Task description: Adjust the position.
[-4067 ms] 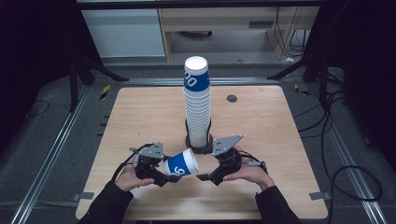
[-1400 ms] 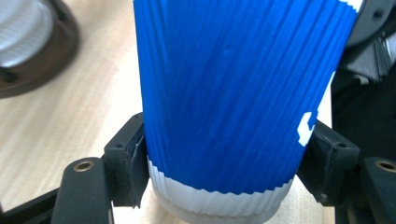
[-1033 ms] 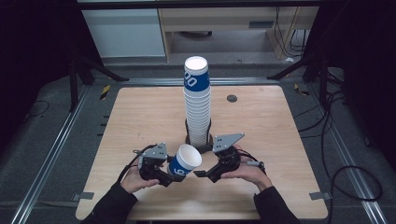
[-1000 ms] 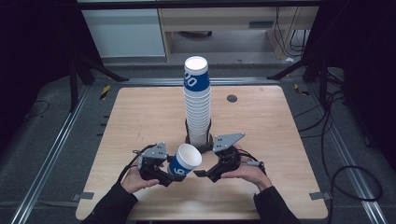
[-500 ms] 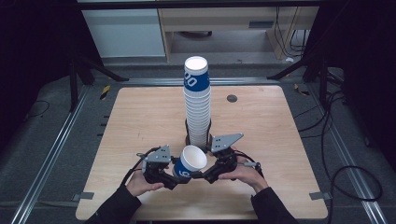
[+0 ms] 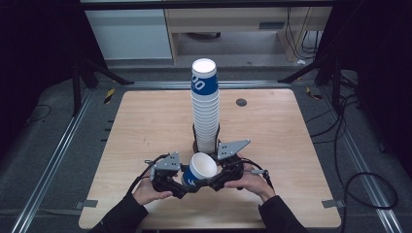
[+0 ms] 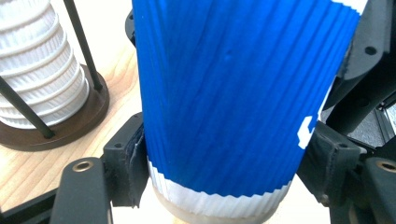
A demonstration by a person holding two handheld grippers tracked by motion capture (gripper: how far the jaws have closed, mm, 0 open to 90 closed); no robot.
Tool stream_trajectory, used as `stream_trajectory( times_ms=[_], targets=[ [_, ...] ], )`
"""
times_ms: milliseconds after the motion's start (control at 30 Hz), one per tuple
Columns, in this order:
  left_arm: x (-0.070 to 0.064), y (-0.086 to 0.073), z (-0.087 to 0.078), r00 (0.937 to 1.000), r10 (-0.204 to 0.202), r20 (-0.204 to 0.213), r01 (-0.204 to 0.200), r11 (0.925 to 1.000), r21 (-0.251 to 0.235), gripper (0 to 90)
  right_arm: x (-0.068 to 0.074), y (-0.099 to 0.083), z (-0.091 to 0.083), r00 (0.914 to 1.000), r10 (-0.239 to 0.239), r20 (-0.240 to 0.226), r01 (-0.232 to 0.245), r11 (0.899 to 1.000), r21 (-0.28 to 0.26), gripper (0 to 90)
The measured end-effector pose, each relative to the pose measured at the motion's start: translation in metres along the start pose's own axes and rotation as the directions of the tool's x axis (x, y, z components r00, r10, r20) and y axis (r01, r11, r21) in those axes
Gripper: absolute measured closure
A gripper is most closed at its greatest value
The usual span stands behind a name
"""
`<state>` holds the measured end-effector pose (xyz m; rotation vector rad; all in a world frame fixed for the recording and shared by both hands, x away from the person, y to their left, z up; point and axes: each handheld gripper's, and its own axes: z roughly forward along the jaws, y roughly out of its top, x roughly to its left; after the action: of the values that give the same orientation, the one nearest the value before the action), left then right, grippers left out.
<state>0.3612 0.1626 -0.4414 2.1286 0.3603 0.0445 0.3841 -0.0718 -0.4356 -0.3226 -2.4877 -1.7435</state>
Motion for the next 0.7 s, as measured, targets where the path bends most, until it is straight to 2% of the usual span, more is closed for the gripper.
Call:
stream_trajectory(
  times_ms=[167,400,567,700],
  targets=[
    [0.001,-0.001,0.000,1.0000,-0.004,-0.004,0.004,0.9998,0.017,24.7,0.001,0.002,-0.002,0.9998,-0.014,0.017,0.014,1.000,0.008,20.4],
    [0.010,-0.007,-0.007,0.9989,-0.025,-0.040,0.026,0.9989,0.038,22.0,-0.005,0.005,-0.021,0.9968,-0.006,0.080,0.007,1.000,-0.013,20.4],
    [0.017,-0.010,-0.013,0.9965,-0.047,-0.070,0.050,0.9981,0.037,20.9,-0.010,0.004,-0.037,0.9894,-0.002,0.145,0.003,1.000,-0.010,20.4],
    [0.023,-0.012,-0.019,0.9914,-0.073,-0.109,0.076,0.9969,0.023,19.9,-0.013,0.003,-0.046,0.9811,-0.001,0.193,0.000,1.000,0.007,20.4]
  ],
)
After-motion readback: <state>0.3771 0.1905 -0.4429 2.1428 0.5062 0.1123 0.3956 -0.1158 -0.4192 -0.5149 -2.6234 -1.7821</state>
